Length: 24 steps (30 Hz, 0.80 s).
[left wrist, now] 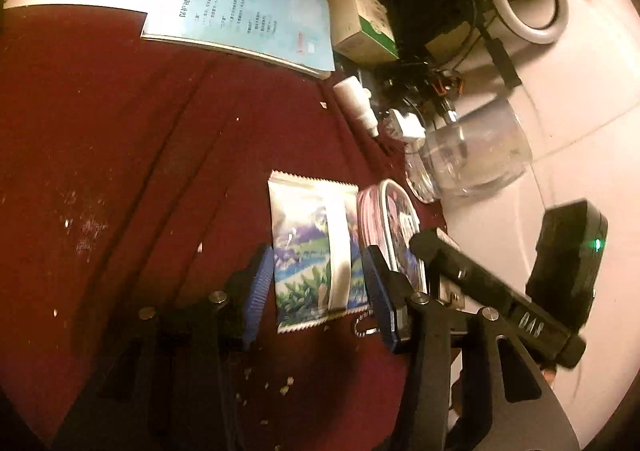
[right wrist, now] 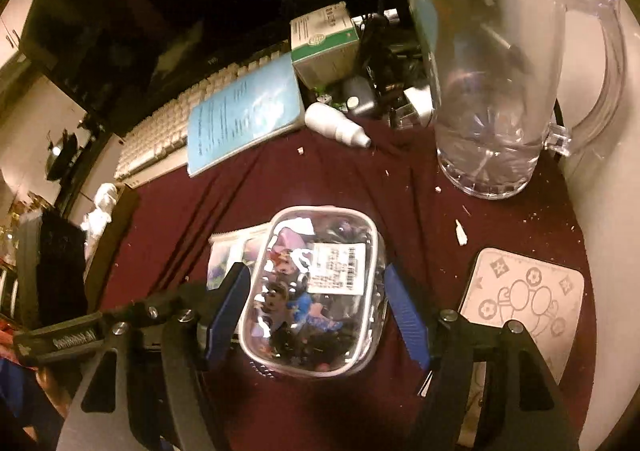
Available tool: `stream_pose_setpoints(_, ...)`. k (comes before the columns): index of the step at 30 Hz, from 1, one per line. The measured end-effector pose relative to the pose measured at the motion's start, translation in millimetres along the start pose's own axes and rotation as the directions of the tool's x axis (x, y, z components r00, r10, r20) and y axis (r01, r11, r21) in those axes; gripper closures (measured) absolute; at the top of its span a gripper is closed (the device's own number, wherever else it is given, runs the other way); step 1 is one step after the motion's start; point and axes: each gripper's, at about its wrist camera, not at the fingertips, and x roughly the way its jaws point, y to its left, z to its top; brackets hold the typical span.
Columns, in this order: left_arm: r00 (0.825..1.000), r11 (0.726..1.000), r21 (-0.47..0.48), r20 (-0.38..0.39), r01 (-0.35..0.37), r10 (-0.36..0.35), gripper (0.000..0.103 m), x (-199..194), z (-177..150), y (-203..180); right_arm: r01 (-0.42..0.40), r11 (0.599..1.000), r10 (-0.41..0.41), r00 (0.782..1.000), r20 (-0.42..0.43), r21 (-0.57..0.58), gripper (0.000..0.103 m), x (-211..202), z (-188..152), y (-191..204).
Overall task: Organize soft objects
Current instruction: 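Reach both grippers toward the flower packet and clear cartoon pouch, then grasp the clear cartoon pouch with the right gripper while the left gripper grasps the flower packet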
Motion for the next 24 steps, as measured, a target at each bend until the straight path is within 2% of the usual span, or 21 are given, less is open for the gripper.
stream_pose_setpoints(2,1.000,1.000,-0.021,-0.006,0.005,-0.005,0.049,2,3,-1,0.008,1.000,-0.008,1.000,-0.009,-0.009,0.032,2,-1,0)
stream_pose_setpoints(5,1.000,1.000,-0.004,0.001,-0.002,0.002,0.049,3,3,-4,0.013,1.000,-0.014,1.000,-0.028,-0.027,0.031,6,-5,-1)
stream_pose_setpoints(7,1.000,1.000,-0.009,0.001,-0.005,0.005,0.047,4,3,-6,-0.011,1.000,0.011,0.999,-0.030,-0.012,0.028,8,-7,-4)
stream_pose_setpoints(13,1.000,0.999,-0.033,0.001,0.021,-0.021,0.047,-7,-2,3,-0.031,0.999,0.029,0.999,-0.042,-0.027,0.027,10,-6,-2)
stream_pose_setpoints(18,1.000,1.000,-0.022,0.012,-0.004,0.005,0.047,-2,3,-3,-0.046,0.998,0.044,0.998,-0.041,-0.050,0.026,13,-6,2)
stream_pose_setpoints(22,0.999,0.998,-0.052,0.023,0.039,-0.038,0.047,5,8,-1,-0.055,0.996,0.052,0.998,-0.045,-0.077,0.026,16,-5,6)
stream_pose_setpoints(24,0.996,0.993,-0.084,0.013,0.085,-0.084,0.047,8,11,4,-0.057,0.994,0.053,0.998,-0.045,-0.090,0.025,17,-5,8)
